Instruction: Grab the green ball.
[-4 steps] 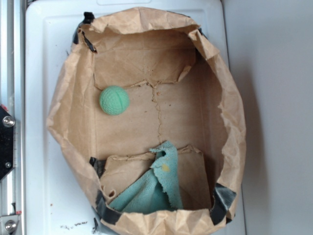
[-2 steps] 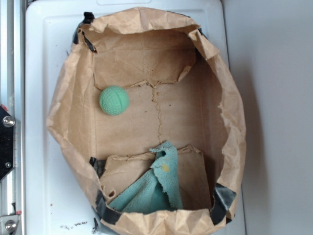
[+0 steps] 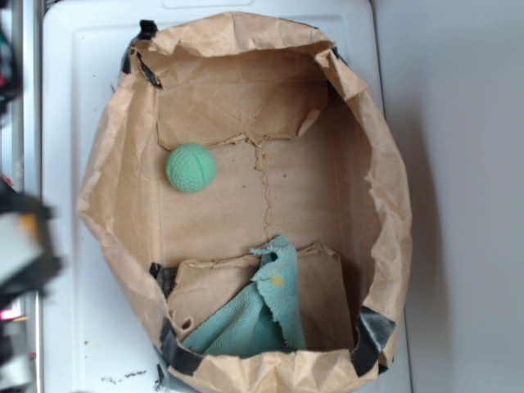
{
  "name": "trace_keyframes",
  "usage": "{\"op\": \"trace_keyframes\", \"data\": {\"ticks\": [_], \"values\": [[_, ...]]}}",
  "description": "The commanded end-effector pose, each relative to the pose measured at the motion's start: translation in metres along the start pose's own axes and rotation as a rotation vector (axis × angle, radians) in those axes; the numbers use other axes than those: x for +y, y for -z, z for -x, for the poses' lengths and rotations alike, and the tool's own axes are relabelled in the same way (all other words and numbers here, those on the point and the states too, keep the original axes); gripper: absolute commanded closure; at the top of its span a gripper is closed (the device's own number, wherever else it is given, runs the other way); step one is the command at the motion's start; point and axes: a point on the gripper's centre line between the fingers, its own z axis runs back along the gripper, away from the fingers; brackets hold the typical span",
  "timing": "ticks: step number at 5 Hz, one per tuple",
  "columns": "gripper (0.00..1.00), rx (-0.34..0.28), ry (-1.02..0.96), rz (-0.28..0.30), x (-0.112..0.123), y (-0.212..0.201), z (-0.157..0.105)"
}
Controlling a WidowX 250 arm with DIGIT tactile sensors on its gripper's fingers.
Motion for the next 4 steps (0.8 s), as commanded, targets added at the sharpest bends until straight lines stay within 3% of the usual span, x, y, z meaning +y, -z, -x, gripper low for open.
{"op": "trace_keyframes", "data": {"ticks": [1,2,4], "values": [[0.00,-0.088,-0.034,-0.028,0.006,0.025,-0.051],[0.00,-0.141,0.003,-0.039,0.012,0.039,-0.064],[0.00,-0.155,0.012,-0.016,0.033,0.059,-0.078]]}}
